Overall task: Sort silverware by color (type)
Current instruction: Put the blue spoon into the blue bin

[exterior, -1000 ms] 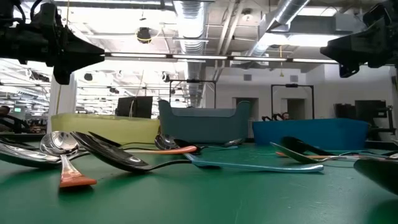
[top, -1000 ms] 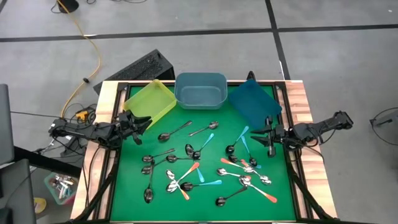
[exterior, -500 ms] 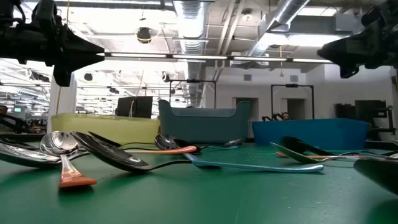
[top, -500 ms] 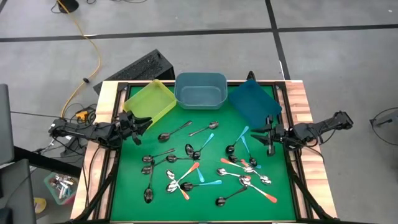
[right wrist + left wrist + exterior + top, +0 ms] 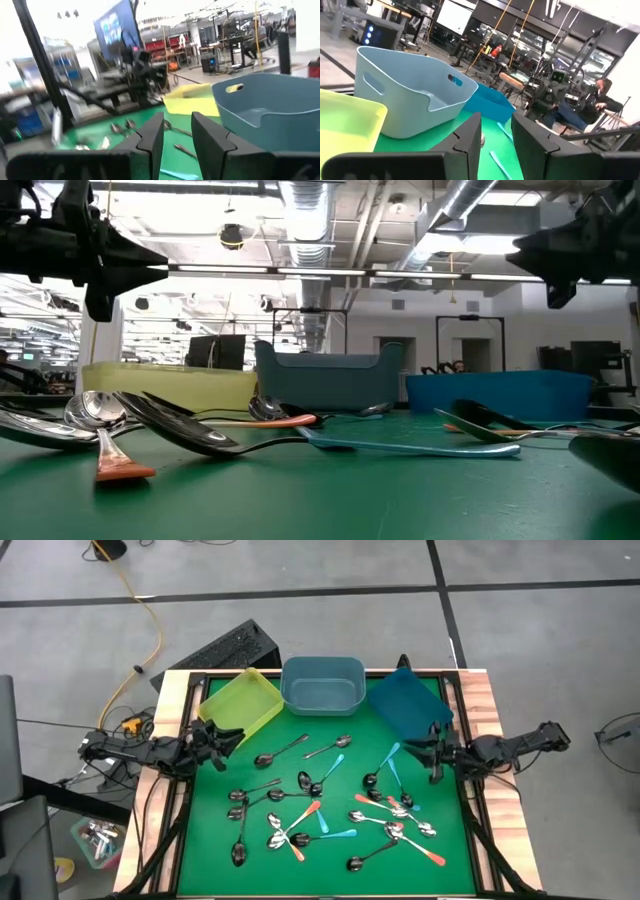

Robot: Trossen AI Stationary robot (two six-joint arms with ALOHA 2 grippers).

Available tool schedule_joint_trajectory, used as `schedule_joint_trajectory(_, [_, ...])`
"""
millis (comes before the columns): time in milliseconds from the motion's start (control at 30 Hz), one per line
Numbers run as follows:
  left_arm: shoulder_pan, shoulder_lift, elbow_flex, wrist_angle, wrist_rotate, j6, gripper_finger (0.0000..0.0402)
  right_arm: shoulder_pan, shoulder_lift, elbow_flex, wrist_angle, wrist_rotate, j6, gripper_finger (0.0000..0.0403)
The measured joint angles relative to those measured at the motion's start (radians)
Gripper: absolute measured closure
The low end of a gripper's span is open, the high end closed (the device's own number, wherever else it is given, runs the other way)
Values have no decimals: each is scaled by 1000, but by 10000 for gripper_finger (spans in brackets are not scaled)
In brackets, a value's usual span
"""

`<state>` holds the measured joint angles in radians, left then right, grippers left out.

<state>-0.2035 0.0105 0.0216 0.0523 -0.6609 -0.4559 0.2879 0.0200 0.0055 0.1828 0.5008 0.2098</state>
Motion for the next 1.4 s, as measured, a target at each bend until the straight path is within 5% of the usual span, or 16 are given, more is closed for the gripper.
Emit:
schedule_joint_trajectory(433, [0,0,0,183,-46,-315,309,-3,0,1,148,-2,468,280])
schedule_joint_trajectory(867, [0,0,0,466,-103,-237,309,-3,0,1,233,0,453,280])
schedule_joint_trajectory(1033, [0,0,0,542,-182,-236,309,-4,1,55,274,61,316,280])
schedule_joint_trajectory(1400, [0,0,25,599,-131,-246,309,-4,23,209,264,104,34,270])
